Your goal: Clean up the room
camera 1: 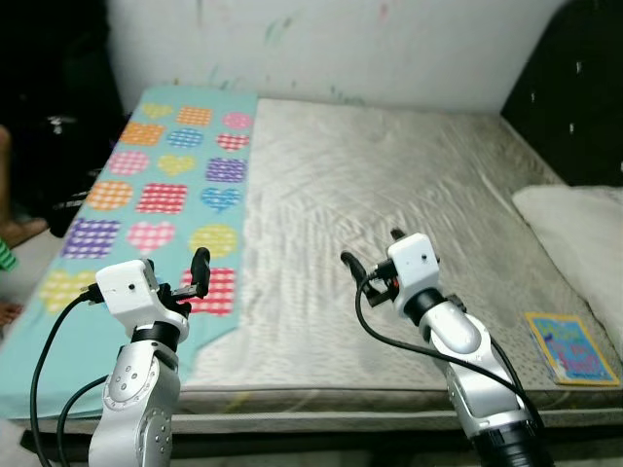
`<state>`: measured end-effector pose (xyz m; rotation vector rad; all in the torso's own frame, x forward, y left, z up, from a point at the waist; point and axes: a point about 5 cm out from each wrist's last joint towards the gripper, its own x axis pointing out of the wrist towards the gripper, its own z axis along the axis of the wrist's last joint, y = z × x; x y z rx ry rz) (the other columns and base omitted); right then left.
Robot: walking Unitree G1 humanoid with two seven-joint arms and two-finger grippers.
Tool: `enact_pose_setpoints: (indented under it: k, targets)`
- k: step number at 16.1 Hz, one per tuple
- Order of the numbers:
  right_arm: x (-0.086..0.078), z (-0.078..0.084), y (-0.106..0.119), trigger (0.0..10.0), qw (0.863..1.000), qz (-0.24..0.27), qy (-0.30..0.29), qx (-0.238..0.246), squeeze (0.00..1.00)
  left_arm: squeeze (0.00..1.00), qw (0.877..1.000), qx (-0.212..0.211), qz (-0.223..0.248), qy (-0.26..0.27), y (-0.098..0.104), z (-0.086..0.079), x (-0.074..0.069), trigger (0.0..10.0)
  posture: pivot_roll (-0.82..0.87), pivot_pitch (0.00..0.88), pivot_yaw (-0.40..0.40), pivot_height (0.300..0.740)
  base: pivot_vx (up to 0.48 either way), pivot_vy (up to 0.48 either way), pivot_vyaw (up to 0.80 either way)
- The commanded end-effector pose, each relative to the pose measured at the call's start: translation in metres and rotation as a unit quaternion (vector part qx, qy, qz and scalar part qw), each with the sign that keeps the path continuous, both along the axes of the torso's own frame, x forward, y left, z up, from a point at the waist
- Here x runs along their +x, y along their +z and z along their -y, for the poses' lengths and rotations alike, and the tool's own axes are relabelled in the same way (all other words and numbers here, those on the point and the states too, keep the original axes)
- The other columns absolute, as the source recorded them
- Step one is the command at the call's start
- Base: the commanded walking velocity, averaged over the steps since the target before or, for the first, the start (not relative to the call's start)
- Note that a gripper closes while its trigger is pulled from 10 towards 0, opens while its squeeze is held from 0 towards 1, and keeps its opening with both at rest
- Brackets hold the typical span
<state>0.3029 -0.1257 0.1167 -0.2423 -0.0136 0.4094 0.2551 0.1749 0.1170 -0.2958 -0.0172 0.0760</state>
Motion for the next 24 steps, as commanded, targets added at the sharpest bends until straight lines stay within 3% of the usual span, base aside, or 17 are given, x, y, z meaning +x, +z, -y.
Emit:
enact_pose_setpoints:
  k: [1,6,24]
  targets:
    - [0.0003,0.0093,-0.0014,10.0,1.000,-0.002,-0.013,-0.006,0.00,0.00,1.000,-0.010,0.000,-0.007,0.0001,0.0070,0.0008,10.0,-0.13,0.045,-0.047,0.740,0.000,0.000,0.00]
    - [-0.0006,0.0085,-0.0024,10.0,1.000,-0.003,-0.011,-0.007,0.00,0.00,1.000,-0.018,0.014,-0.019,0.0029,0.0073,-0.0002,10.0,-0.13,0.047,-0.047,0.740,0.000,0.000,0.00]
    - [0.0004,0.0093,-0.0032,10.0,1.000,-0.002,-0.013,-0.008,0.00,0.00,1.000,-0.020,0.008,-0.013,0.0012,0.0067,0.0020,10.0,-0.13,0.036,-0.048,0.740,0.000,0.480,0.00]
